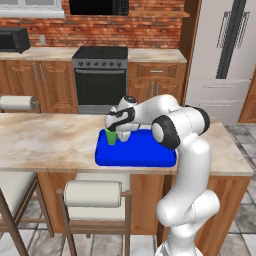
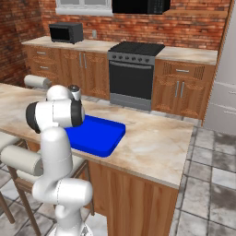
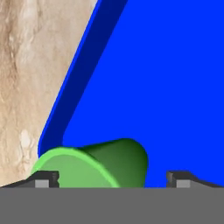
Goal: There is a tray on the dining counter. Grab the cup, mug, and pitcher and place them on the tray. The pitcher may be placed next to the tray if it cannot fit the tray.
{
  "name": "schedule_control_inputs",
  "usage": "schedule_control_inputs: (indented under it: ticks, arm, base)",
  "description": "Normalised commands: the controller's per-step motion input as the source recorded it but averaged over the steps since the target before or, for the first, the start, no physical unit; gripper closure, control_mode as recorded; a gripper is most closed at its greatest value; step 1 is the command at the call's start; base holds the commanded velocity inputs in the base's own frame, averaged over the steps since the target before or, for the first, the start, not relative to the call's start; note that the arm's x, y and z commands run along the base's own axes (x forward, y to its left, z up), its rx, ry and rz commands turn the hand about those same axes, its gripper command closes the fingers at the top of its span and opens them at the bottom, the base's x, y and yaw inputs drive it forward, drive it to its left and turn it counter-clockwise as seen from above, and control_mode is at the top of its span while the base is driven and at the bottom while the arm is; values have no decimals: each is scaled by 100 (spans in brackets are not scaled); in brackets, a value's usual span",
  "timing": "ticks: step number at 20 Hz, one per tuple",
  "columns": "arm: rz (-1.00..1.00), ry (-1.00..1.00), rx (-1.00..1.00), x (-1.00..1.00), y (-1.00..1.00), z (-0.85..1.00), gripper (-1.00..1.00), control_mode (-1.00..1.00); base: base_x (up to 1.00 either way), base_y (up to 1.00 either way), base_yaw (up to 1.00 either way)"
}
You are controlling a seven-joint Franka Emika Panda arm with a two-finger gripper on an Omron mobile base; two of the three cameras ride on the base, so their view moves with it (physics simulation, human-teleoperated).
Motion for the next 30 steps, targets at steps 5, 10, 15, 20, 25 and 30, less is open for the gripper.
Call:
schedule_control_inputs:
  ticks: [5,10,15,20,25,30]
  arm:
    - [0,0,0,0,-7,43,-100,-100]
    - [0,0,0,-2,-17,60,-100,-100]
    - [1,0,0,-4,-27,56,-100,-100]
    - [12,0,-2,-31,-54,24,-100,-100]
    - [21,0,-3,-46,-66,1,-100,-100]
    - [25,0,-6,-68,-64,1,-100,-100]
  base:
    - [0,0,0]
    - [0,0,0]
    - [0,0,0]
    - [0,0,0]
    - [0,0,0]
    - [0,0,0]
